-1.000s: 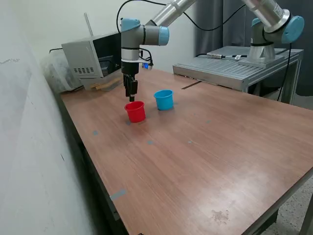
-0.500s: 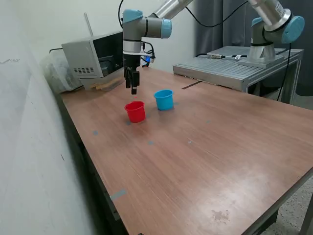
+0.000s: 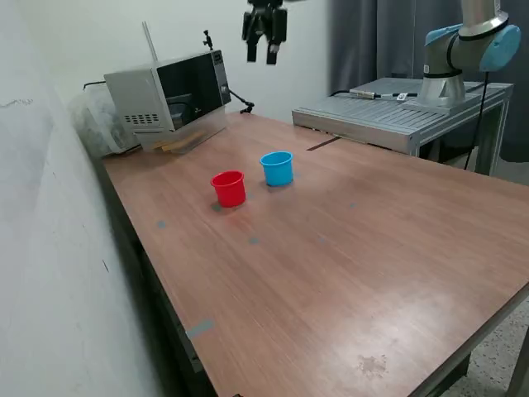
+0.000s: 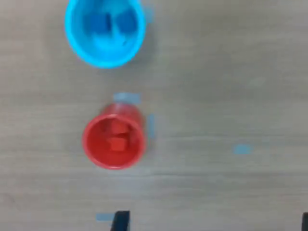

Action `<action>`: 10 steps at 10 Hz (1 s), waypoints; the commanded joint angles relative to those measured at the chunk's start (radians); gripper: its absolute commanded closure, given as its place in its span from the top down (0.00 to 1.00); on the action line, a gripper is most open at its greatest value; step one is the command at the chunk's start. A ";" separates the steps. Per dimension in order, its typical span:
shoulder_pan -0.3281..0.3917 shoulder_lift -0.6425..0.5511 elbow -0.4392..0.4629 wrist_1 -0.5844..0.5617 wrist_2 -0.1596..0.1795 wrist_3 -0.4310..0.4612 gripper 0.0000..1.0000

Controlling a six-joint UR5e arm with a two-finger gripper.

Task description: Place red objects in the red bin, and blue objects in the blue bin.

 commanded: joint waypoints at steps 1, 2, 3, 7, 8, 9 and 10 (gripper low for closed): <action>0.130 -0.310 0.032 0.311 -0.064 0.113 1.00; 0.178 -0.361 0.035 0.374 -0.090 0.157 1.00; 0.210 -0.395 0.055 0.410 -0.092 0.194 1.00; 0.232 -0.459 0.158 0.415 -0.089 0.270 1.00; 0.244 -0.461 0.169 0.413 -0.089 0.268 1.00; 0.258 -0.472 0.195 0.413 -0.089 0.270 1.00; 0.258 -0.494 0.225 0.413 -0.089 0.270 1.00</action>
